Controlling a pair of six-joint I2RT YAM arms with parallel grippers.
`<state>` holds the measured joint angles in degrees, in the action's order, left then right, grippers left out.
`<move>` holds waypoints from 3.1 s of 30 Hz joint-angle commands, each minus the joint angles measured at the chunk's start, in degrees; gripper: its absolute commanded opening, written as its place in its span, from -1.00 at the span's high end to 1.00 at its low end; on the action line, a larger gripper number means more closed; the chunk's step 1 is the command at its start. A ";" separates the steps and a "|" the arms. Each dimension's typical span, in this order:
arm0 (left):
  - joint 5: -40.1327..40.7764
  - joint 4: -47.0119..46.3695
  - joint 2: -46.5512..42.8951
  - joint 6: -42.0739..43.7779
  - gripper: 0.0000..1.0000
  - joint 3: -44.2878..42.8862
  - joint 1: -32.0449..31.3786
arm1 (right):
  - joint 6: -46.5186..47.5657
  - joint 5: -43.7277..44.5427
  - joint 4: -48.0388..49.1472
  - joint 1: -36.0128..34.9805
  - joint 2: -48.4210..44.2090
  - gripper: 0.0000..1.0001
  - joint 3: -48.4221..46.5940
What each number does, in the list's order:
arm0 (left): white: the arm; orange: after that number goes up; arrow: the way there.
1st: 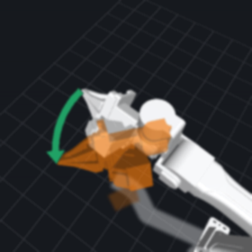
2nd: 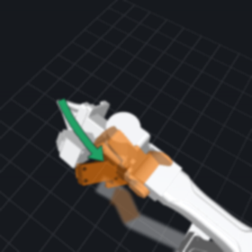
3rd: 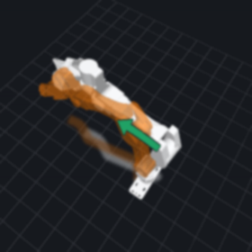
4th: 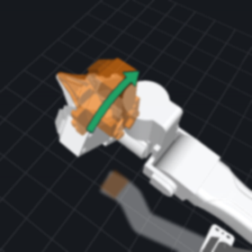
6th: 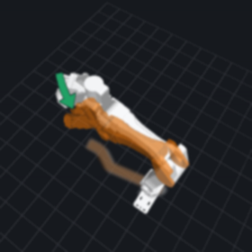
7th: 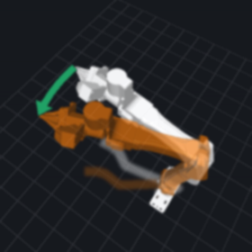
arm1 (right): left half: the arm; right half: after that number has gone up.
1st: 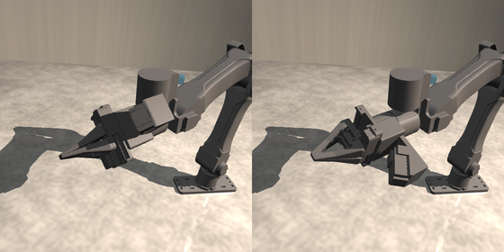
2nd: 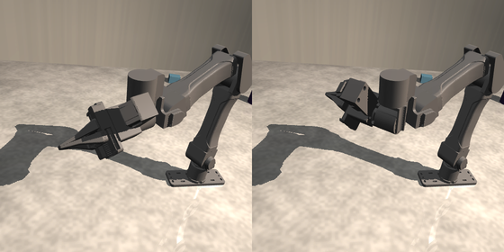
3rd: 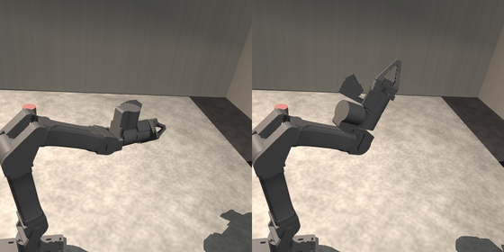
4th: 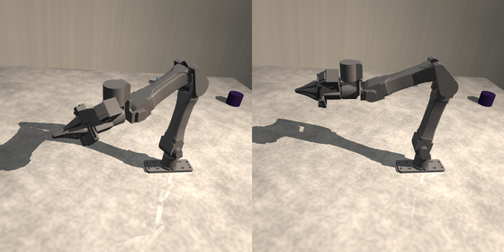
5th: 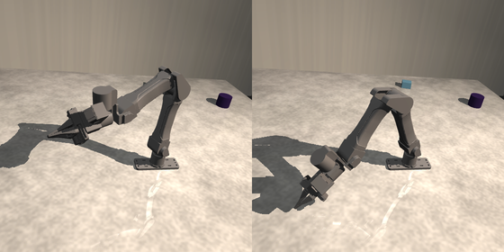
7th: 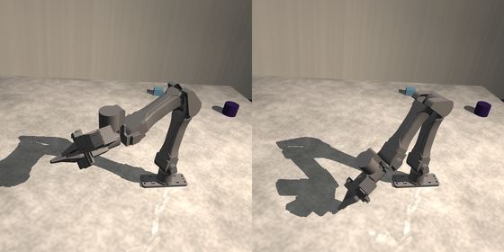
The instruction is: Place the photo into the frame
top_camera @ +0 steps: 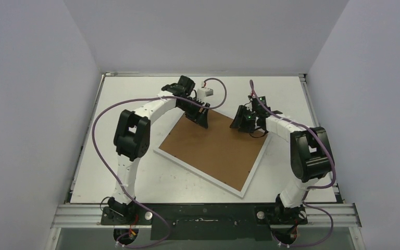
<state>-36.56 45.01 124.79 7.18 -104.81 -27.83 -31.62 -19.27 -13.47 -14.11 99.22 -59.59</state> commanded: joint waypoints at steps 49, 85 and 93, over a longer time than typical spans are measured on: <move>27.02 -4.34 10.64 7.30 -0.02 -7.12 -16.42 | 5.62 9.19 -4.07 13.98 -9.90 -0.21 3.91; 25.20 -1.96 17.50 9.56 0.03 -28.73 -26.34 | 2.28 5.69 4.32 19.89 -6.11 -0.18 10.90; 28.32 -4.24 18.94 9.90 0.22 -27.38 -26.46 | -0.84 4.20 8.15 21.00 -3.15 -0.18 9.51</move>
<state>-10.61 41.50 143.65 16.80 -131.31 -54.13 -30.76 -14.24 -9.15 6.55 93.95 -49.25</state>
